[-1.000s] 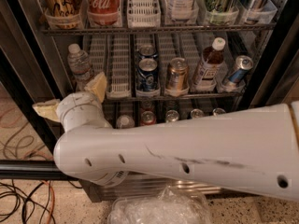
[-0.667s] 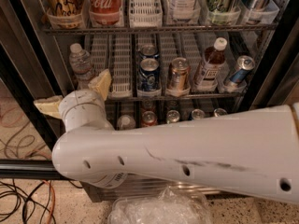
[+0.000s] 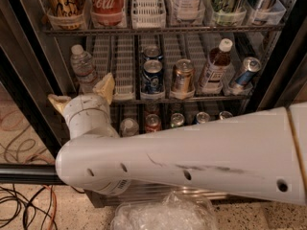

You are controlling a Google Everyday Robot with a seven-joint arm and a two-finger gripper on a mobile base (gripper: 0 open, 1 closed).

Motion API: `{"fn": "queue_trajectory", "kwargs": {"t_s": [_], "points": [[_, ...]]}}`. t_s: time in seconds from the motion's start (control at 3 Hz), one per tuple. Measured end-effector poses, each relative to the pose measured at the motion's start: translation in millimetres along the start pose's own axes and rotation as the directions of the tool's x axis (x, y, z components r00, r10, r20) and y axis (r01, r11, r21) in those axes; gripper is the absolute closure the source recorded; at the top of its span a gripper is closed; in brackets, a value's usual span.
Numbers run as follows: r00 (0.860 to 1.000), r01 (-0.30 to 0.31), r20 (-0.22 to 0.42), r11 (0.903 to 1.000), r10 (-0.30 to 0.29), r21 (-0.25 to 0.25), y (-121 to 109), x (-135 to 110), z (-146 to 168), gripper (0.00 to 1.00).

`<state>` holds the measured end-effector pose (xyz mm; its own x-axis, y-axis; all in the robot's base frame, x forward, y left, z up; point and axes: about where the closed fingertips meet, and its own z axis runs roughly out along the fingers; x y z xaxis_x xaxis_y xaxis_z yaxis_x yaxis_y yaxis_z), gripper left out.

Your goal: Pick water bottle from middle shelf of fridge

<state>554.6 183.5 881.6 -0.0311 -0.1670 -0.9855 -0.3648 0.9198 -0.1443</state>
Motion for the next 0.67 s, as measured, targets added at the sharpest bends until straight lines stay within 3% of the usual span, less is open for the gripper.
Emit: {"fn": "queue_trajectory", "kwargs": {"t_s": [0.67], "points": [[0.998,-0.004,0.059,1.0,0.004,0.002,9.4,-3.3,19.4,0.1]]}}
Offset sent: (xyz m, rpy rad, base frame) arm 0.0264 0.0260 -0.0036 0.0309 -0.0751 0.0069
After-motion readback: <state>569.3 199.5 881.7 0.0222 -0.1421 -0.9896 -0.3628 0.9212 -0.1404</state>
